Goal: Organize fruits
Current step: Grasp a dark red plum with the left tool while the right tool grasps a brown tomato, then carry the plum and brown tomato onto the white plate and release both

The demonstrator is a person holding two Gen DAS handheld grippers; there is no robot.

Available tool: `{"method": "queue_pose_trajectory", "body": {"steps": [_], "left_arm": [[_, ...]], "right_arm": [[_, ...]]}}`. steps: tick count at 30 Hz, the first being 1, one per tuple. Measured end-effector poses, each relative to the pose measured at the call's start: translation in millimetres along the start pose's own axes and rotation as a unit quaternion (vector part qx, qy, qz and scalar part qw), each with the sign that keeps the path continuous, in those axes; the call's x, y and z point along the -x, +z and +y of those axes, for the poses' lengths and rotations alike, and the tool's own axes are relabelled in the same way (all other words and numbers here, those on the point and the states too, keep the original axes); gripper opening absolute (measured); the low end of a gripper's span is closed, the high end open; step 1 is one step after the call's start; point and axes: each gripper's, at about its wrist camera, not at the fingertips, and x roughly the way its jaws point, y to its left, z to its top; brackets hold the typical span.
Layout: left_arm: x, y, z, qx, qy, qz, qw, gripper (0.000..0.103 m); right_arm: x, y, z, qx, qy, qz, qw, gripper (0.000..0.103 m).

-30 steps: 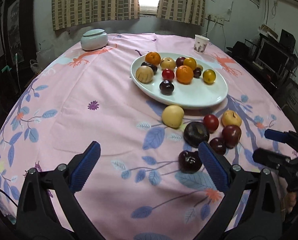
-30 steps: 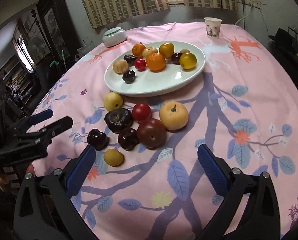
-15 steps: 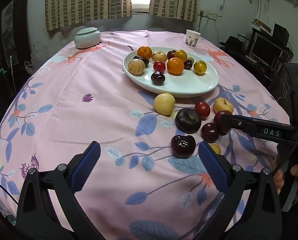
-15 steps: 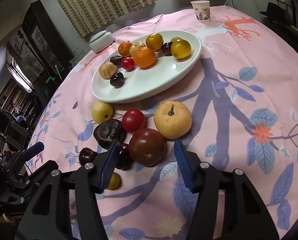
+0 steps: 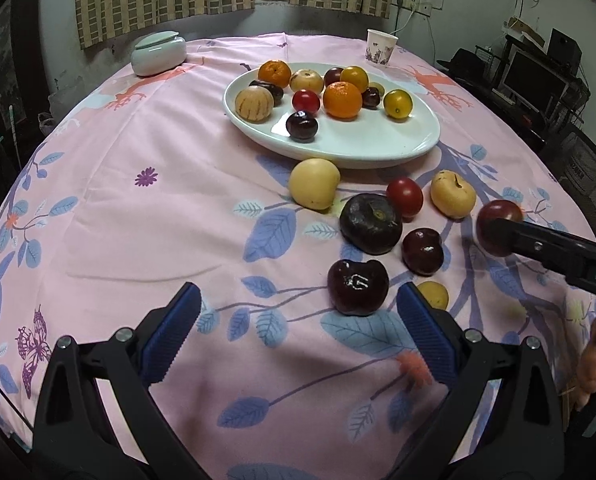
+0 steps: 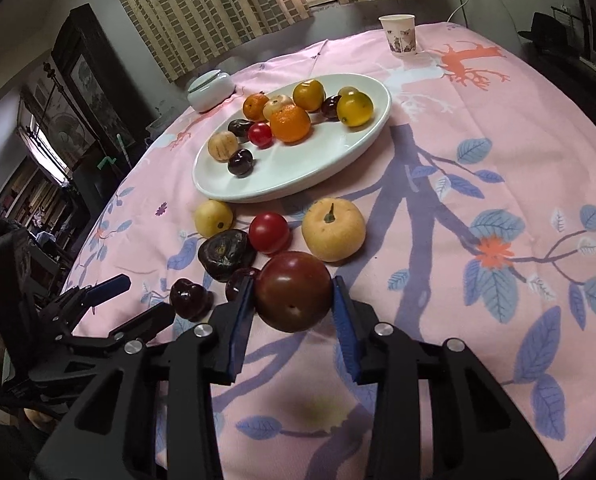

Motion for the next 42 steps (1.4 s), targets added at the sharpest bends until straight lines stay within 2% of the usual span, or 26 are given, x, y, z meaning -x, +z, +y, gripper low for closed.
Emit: {"method": "queue_pose_trajectory", "body": {"steps": [4, 7, 10, 12, 20, 36, 42], "left_arm": [[-16, 0, -8, -0.004, -0.01, 0.02, 0.9997, 0.097], [-25, -1, -14, -0.01, -0.012, 0.032, 0.9994, 0.089], [-25, 0, -17, -0.01, -0.007, 0.021, 0.9997, 0.071], [-22, 1, -17, -0.013, -0.018, 0.014, 0.9996, 0.036], [-11, 0, -13, 0.002, -0.039, 0.014, 0.9991, 0.036], [14, 4, -9, 0.001, -0.042, -0.01, 0.9991, 0.037], [19, 22, -6, -0.001, -0.045, -0.016, 0.9988, 0.037]], "right_arm": [[9, -5, -4, 0.0, 0.004, -0.002, 1.0, 0.039], [11, -7, -5, -0.002, 0.009, -0.004, 1.0, 0.039], [9, -9, -6, -0.003, 0.015, 0.0, 1.0, 0.039], [8, -10, -4, -0.002, 0.018, 0.003, 1.0, 0.039], [10, -12, 6, 0.011, 0.021, 0.003, 1.0, 0.039], [10, -13, 25, 0.04, 0.013, 0.004, 0.999, 0.039], [9, 0, 34, 0.062, 0.017, 0.004, 0.998, 0.039]]}}
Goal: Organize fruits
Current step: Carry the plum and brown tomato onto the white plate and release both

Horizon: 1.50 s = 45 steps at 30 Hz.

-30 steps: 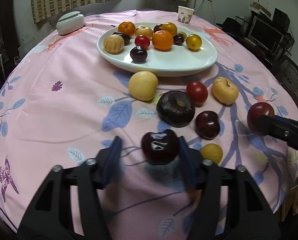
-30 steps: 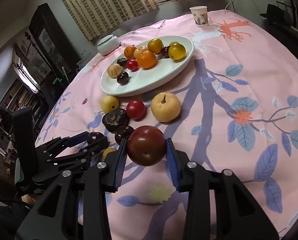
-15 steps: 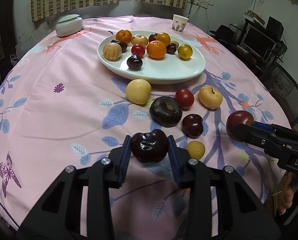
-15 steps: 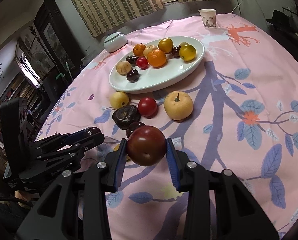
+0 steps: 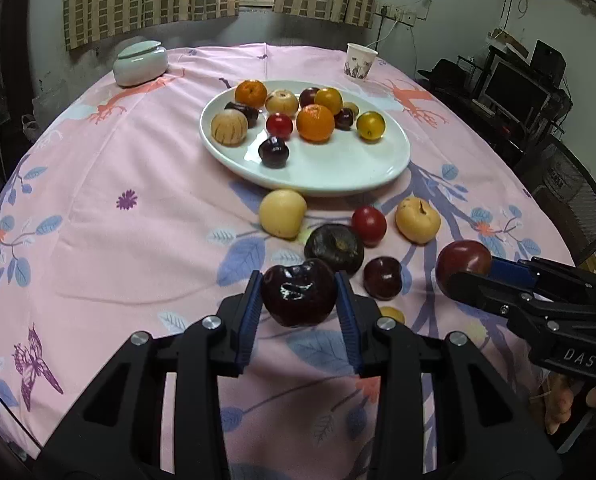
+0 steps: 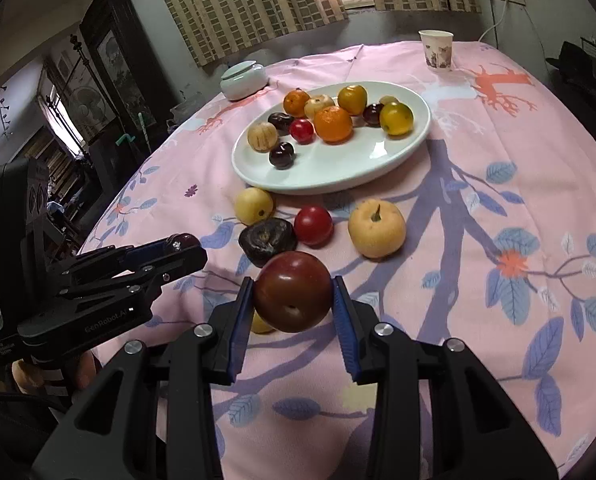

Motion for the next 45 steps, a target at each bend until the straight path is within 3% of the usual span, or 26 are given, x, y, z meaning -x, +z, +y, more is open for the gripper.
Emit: {"method": "queue_pose_trajectory", "body": {"steps": [9, 16, 19, 26, 33, 34, 35, 36, 39, 43, 45], "left_arm": [[-14, 74, 10, 0.002, -0.017, -0.007, 0.9998, 0.037], [-84, 138, 0, 0.013, -0.019, 0.035, 0.9991, 0.037], [-108, 145, 0, 0.034, -0.036, 0.062, 0.9968, 0.037], [-129, 151, -3, 0.028, -0.025, 0.071, 0.9968, 0.037], [-139, 155, 3, 0.041, -0.023, 0.083, 0.9955, 0.039], [-138, 156, 5, 0.047, -0.023, 0.084, 0.9951, 0.043], [-135, 157, 8, 0.054, -0.025, 0.081, 0.9949, 0.063], [-131, 158, 10, 0.06, -0.026, 0.072, 0.9952, 0.077], [-114, 162, 16, 0.064, -0.022, 0.049, 0.9965, 0.077], [-80, 155, 28, 0.074, -0.031, 0.031, 0.9962, 0.078], [-57, 142, 32, 0.07, -0.021, 0.015, 0.9972, 0.086]], "right_arm": [[-18, 57, 1, 0.048, -0.015, -0.001, 0.999, 0.039], [-73, 115, -23, 0.08, -0.075, 0.027, 0.994, 0.039], [-99, 126, -36, 0.085, -0.073, 0.048, 0.993, 0.039], [-118, 139, -42, 0.097, -0.076, 0.05, 0.991, 0.039], [-128, 146, -39, 0.13, -0.118, 0.034, 0.984, 0.04], [-130, 146, -38, 0.136, -0.121, 0.032, 0.983, 0.042], [-128, 146, -37, 0.141, -0.123, 0.024, 0.982, 0.058], [-125, 146, -36, 0.144, -0.133, 0.012, 0.981, 0.069], [-112, 148, -33, 0.155, -0.156, -0.018, 0.975, 0.081], [-77, 145, -29, 0.144, -0.145, -0.036, 0.978, 0.085], [-54, 132, -28, 0.136, -0.143, -0.04, 0.979, 0.095]]}}
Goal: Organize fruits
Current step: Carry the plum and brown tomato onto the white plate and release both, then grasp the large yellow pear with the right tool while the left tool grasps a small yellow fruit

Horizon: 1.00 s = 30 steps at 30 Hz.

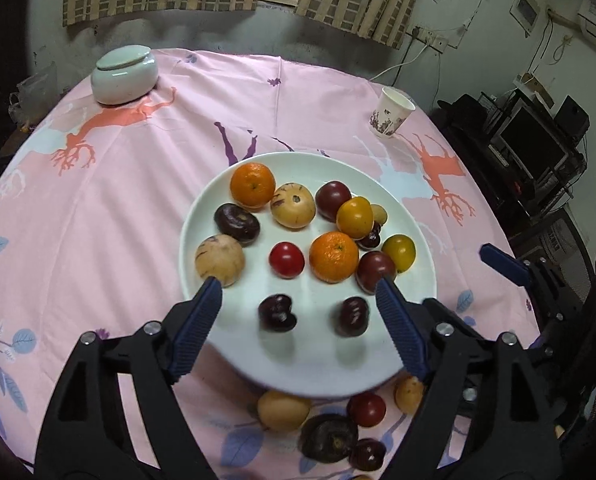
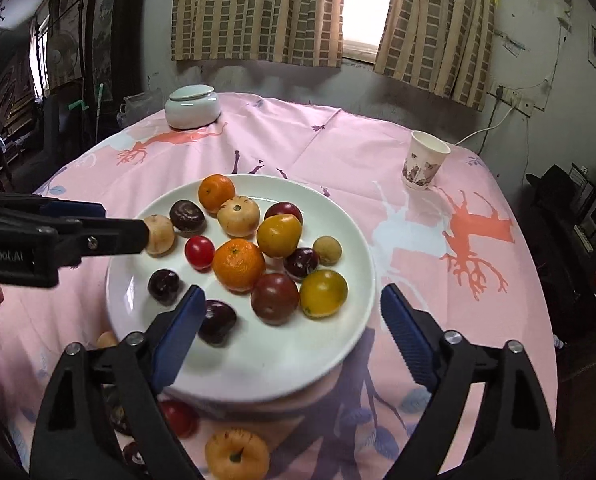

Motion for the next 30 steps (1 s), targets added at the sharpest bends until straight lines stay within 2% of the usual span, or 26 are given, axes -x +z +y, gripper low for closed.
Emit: {"method": "queue_pose_trajectory", "body": {"steps": [4, 7, 10, 12, 16, 23, 25, 26, 30], "left_arm": [[41, -43, 7, -0.023, 0.033, -0.041, 0.9983, 0.09], [61, -88, 12, -0.025, 0.048, -0.065, 0.9965, 0.096], [65, -127, 12, -0.031, 0.064, -0.069, 0.995, 0.096], [62, -146, 9, -0.037, 0.06, -0.055, 0.996, 0.096], [60, -167, 2, -0.059, 0.048, -0.036, 0.9964, 0.096], [65, -177, 2, -0.053, 0.045, -0.034, 0.997, 0.096], [66, -177, 1, -0.052, 0.048, -0.034, 0.9969, 0.096], [66, -177, 2, -0.05, 0.049, -0.035, 0.9969, 0.096], [67, -175, 9, -0.041, 0.054, -0.035, 0.9971, 0.096]], "right_arm": [[47, -42, 0, -0.032, 0.036, 0.007, 0.999, 0.1], [74, -86, 9, -0.065, 0.06, 0.018, 0.996, 0.102], [85, -119, 21, -0.097, 0.064, 0.028, 0.993, 0.102], [83, -132, 24, -0.119, 0.065, 0.044, 0.99, 0.102], [71, -133, 28, -0.116, 0.05, 0.071, 0.989, 0.102], [37, -113, 25, -0.082, 0.022, 0.059, 0.995, 0.102], [25, -108, 24, -0.083, 0.037, 0.067, 0.994, 0.095], [19, -106, 24, -0.084, 0.041, 0.072, 0.993, 0.089], [-1, -102, 22, -0.089, 0.043, 0.097, 0.99, 0.072]]}}
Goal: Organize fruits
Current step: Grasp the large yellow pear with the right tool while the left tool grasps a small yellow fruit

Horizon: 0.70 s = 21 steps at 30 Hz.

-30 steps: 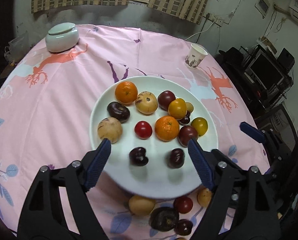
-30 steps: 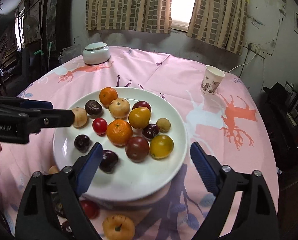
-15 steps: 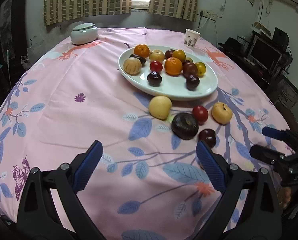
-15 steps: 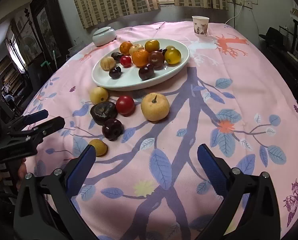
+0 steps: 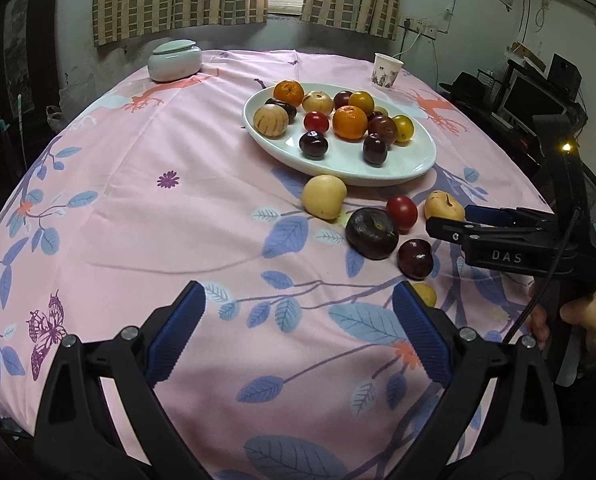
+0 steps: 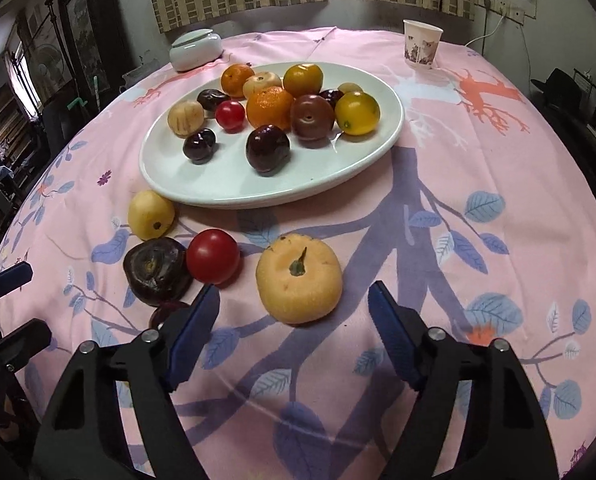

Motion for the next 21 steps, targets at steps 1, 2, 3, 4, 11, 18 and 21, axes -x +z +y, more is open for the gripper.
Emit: {"method": "queue_pose_trajectory", "body": {"steps": [1, 2, 3, 4, 11, 18, 21], "left_arm": [[-1, 0, 1, 0.002, 0.0, 0.001, 1.0, 0.096], [-2, 0, 1, 0.003, -0.002, 0.003, 1.0, 0.096], [-3, 0, 1, 0.003, -0.004, 0.006, 1.0, 0.096], [-5, 0, 0, 0.002, -0.006, 0.009, 0.9999, 0.096], [-12, 0, -15, -0.016, -0.018, 0.028, 0.9993, 0.096], [-31, -6, -45, -0.029, -0.039, 0.064, 0.9968, 0.096], [-43, -8, -57, -0.028, -0.049, 0.077, 0.9954, 0.094]], "right_arm": [[-3, 1, -2, -0.004, 0.002, 0.005, 1.0, 0.068], [-6, 1, -3, -0.007, 0.003, 0.008, 1.0, 0.06], [-6, 3, -4, -0.007, 0.004, 0.006, 1.0, 0.048], [-6, 4, -5, -0.008, 0.012, 0.005, 1.0, 0.044], [35, -7, -11, -0.033, 0.037, -0.032, 0.998, 0.044], [83, -42, -16, -0.035, 0.046, -0.06, 0.997, 0.044], [85, -52, -17, -0.038, 0.055, -0.057, 0.996, 0.044]]}}
